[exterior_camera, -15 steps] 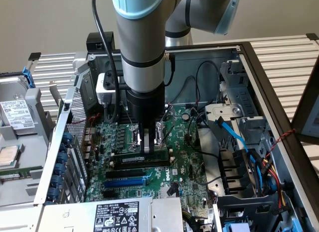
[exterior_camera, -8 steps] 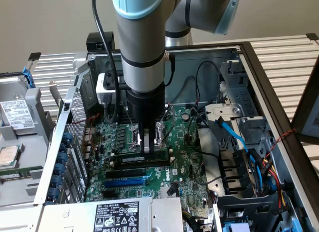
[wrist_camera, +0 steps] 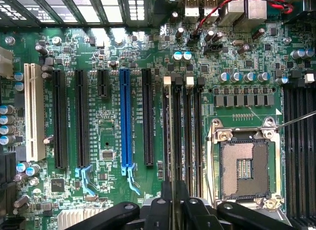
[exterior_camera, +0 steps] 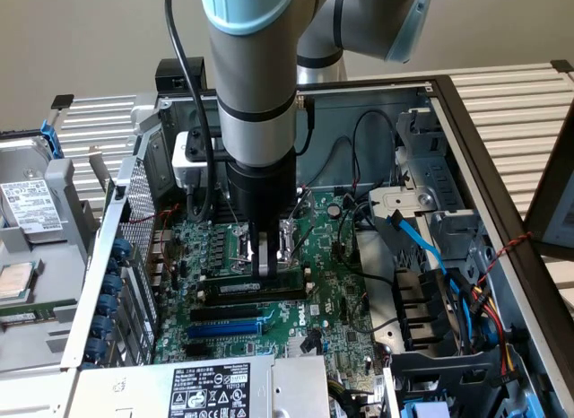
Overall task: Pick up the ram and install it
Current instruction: 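Insert the ram into the slot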
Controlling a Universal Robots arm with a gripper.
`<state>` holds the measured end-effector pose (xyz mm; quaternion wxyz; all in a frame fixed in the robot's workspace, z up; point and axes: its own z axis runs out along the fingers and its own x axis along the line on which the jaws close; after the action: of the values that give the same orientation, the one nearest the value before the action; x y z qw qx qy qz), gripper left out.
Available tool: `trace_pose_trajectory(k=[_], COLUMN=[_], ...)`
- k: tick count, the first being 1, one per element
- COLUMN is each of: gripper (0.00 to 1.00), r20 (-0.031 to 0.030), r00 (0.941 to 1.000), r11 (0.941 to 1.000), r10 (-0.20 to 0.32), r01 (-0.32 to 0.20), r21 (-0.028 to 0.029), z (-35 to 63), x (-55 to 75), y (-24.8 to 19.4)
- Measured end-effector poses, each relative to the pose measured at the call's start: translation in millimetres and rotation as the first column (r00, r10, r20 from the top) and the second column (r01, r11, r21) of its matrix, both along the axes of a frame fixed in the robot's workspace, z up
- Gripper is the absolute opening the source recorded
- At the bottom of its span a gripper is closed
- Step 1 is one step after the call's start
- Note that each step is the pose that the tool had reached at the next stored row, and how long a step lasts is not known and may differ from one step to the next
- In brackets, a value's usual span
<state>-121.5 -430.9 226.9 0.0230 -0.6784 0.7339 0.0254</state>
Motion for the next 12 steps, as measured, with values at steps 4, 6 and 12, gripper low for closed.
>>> trace_pose_trajectory(k=[4, 6, 12], gripper=[0.20, 0.20, 0.20], r20=[0.0000, 0.0001, 0.0001], r00=[1.0000, 1.0000, 1.0000], r11=[1.0000, 1.0000, 1.0000], r10=[0.000, 0.000, 0.000], r01=[0.000, 0.000, 0.000], r21=[-0.0001, 0.0000, 0.0000], z=[0.0, 0.0, -0.7], x=[0.1, 0.1, 0.1], y=[0.0, 0.0, 0.0])
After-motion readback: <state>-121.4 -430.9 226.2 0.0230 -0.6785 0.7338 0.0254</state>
